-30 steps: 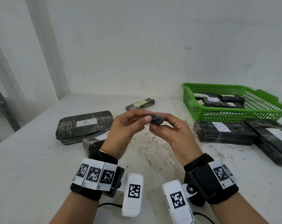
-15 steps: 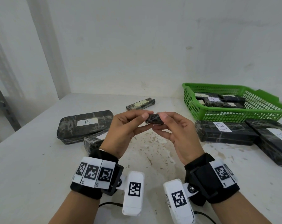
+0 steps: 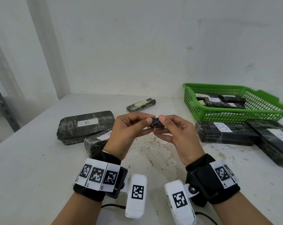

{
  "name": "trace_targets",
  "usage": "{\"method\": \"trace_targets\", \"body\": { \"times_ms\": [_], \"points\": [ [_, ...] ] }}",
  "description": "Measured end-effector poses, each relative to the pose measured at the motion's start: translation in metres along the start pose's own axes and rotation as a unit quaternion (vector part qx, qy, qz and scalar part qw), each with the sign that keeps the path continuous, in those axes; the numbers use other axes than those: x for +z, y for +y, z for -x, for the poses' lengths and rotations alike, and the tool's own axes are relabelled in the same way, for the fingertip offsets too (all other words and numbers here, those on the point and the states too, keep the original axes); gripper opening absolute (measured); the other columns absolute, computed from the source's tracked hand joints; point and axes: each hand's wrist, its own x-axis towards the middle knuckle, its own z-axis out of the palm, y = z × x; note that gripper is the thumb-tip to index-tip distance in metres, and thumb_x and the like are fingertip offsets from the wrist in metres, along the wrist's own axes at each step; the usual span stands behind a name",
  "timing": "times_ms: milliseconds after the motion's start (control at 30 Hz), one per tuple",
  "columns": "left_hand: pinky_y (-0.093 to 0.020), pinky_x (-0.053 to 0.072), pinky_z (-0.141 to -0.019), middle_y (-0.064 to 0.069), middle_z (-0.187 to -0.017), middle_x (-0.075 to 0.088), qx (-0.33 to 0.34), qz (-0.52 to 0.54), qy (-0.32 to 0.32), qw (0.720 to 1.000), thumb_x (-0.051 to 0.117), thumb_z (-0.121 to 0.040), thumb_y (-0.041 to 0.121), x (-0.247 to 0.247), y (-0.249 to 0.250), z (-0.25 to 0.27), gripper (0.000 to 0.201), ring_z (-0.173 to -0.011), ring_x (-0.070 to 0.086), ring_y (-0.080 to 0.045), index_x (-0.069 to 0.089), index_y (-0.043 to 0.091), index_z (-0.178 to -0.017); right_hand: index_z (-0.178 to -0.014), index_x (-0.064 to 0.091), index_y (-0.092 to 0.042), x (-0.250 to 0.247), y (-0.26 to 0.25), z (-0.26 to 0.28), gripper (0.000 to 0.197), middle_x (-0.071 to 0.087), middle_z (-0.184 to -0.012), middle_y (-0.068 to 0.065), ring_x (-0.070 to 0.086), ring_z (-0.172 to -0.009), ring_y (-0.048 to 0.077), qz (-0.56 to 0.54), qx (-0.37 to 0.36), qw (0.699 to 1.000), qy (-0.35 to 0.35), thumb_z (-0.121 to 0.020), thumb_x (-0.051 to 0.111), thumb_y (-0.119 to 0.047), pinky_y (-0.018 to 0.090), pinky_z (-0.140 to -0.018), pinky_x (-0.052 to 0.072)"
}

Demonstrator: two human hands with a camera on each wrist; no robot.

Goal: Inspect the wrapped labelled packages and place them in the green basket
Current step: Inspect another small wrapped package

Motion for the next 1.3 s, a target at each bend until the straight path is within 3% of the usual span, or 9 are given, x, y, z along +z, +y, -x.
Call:
{"method": "trace_targets", "body": {
  "times_ms": [100,267,367,500,600,733,867,1100,1300],
  "points": [
    [-0.034,0.059,-0.085,-0.014,-0.096,0.076,0.001,-0.002,0.002,1.000,0.066,-0.085,0.006,0.001,0.001,0.001,0.018,-0.095,0.073,-0.023,0.072,-0.002,-0.100,-0.090,0.070,-0.008,0.000,-0.002,0.000,0.046,0.072,-0.093,0.011,0.071,-0.079,0.019,0.003,0.006,1.000,-0.017,-0.067,0.073,-0.046,0.033,-0.079,0.059],
    [-0.034,0.056,-0.092,-0.014,-0.106,0.075,-0.004,-0.003,-0.049,0.999,0.078,-0.075,0.016,0.001,0.002,0.003,0.029,-0.107,0.069,-0.026,0.076,0.008,-0.103,-0.090,0.070,-0.005,-0.003,-0.002,-0.001,0.037,0.072,-0.092,0.015,0.071,-0.079,0.024,-0.009,-0.001,1.000,0.001,-0.070,0.075,-0.036,0.034,-0.076,0.059],
    [-0.030,0.054,-0.091,-0.013,-0.109,0.074,0.032,-0.041,-0.045,0.998,0.080,-0.072,0.008,0.001,0.001,0.003,0.034,-0.112,0.067,-0.025,0.073,0.003,-0.105,-0.090,0.069,-0.003,-0.003,-0.003,-0.001,0.038,0.072,-0.096,0.019,0.071,-0.078,0.025,-0.010,0.000,1.000,0.003,-0.072,0.074,-0.036,0.037,-0.078,0.060],
    [-0.030,0.059,-0.081,-0.013,-0.098,0.076,0.048,-0.046,-0.003,0.998,0.079,-0.073,0.004,0.005,0.000,0.004,0.028,-0.098,0.072,-0.025,0.071,0.001,-0.100,-0.098,0.071,-0.005,-0.002,-0.005,0.000,0.046,0.073,-0.090,0.011,0.068,-0.071,0.017,0.006,0.018,1.000,-0.017,-0.075,0.068,-0.045,0.033,-0.073,0.059],
    [-0.030,0.061,-0.074,-0.010,-0.092,0.074,0.046,0.010,0.057,0.997,0.071,-0.073,0.009,0.003,0.003,0.001,0.025,-0.091,0.073,-0.021,0.066,0.002,-0.097,-0.110,0.071,-0.012,-0.004,-0.005,-0.001,0.049,0.073,-0.099,0.008,0.066,-0.067,0.017,0.014,0.045,0.999,-0.023,-0.077,0.066,-0.048,0.030,-0.064,0.059],
    [-0.026,0.059,-0.073,-0.010,-0.093,0.065,0.058,0.068,0.145,0.985,0.061,-0.090,0.002,-0.004,0.008,-0.004,0.004,-0.083,0.069,-0.016,0.061,0.004,-0.093,-0.110,0.071,-0.016,-0.015,0.000,-0.007,0.025,0.072,-0.096,0.003,0.064,-0.059,0.012,0.069,0.092,0.993,-0.022,-0.085,0.074,-0.019,0.022,-0.046,0.047],
    [-0.025,0.060,-0.074,-0.011,-0.090,0.061,0.038,0.129,0.202,0.970,0.056,-0.096,0.003,-0.008,0.008,-0.007,0.008,-0.074,0.065,-0.015,0.060,0.006,-0.090,-0.102,0.073,-0.010,-0.019,0.004,-0.011,0.015,0.071,-0.082,0.001,0.062,-0.059,0.010,0.057,0.092,0.994,-0.028,-0.087,0.072,-0.011,0.020,-0.045,0.046],
    [-0.022,0.058,-0.063,-0.010,-0.085,0.077,-0.033,0.114,0.155,0.981,0.057,-0.094,-0.001,-0.005,0.007,-0.003,0.012,-0.076,0.074,-0.020,0.058,0.004,-0.105,-0.102,0.070,-0.008,-0.027,0.002,-0.019,0.014,0.072,-0.075,-0.002,0.063,-0.061,0.006,-0.048,0.062,0.995,0.069,-0.088,0.068,-0.012,0.020,-0.049,0.050],
    [-0.023,0.059,-0.064,-0.015,-0.089,0.077,-0.086,0.129,0.121,0.981,0.060,-0.090,-0.001,-0.003,0.006,-0.002,0.018,-0.076,0.075,-0.024,0.058,0.003,-0.107,-0.089,0.068,-0.001,-0.035,-0.004,-0.020,0.011,0.071,-0.085,0.010,0.066,-0.060,0.009,-0.082,0.066,0.984,0.145,-0.083,0.073,-0.008,0.017,-0.050,0.052]
  ]
}}
